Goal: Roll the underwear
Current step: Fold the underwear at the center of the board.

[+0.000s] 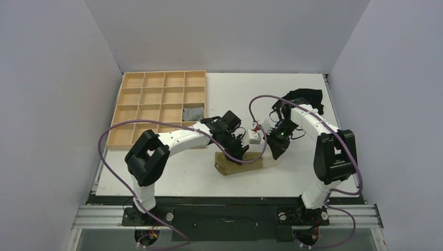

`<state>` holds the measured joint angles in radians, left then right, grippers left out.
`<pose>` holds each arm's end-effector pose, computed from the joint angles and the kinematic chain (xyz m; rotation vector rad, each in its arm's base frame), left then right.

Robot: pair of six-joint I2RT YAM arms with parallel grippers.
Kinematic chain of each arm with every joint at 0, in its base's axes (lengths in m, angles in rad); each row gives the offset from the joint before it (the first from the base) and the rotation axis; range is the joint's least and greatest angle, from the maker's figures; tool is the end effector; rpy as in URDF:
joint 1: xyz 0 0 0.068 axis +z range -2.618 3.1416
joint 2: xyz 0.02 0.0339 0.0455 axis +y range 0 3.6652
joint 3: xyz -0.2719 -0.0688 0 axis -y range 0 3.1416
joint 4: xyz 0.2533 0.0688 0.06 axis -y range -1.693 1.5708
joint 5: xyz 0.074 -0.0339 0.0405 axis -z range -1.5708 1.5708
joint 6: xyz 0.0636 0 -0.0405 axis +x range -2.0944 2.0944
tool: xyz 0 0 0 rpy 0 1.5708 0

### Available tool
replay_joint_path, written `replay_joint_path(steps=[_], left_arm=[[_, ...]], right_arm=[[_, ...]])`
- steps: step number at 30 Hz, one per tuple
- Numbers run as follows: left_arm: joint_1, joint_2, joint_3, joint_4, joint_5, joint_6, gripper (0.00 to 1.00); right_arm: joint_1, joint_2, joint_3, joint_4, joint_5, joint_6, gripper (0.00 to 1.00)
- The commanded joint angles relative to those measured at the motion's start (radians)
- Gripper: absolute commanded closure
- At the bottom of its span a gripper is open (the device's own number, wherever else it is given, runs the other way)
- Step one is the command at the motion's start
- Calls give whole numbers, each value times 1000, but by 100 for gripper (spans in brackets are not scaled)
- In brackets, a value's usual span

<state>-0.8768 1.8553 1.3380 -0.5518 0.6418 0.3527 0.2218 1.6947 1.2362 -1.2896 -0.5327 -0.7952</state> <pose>0.2306 -0.3366 0.1918 1.7085 2.0296 -1.0241 0.2705 0.0941 0.1982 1.3989 -2.6594 -0.8616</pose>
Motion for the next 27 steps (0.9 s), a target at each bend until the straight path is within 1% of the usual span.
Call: replay_joint_path(steps=[1, 11, 23, 27], left_arm=[[28, 42, 71, -53, 45, 29, 100], [73, 104, 128, -44, -22, 28, 100], [87, 145, 120, 59, -135, -18, 100], [88, 158, 122, 79, -176, -22, 97]], right_arm=[[-9, 57, 83, -33, -12, 9, 100], [-18, 192, 193, -50, 34, -1, 100], [-29, 302, 276, -54, 72, 5, 100], [-31, 330, 296, -53, 86, 18, 100]])
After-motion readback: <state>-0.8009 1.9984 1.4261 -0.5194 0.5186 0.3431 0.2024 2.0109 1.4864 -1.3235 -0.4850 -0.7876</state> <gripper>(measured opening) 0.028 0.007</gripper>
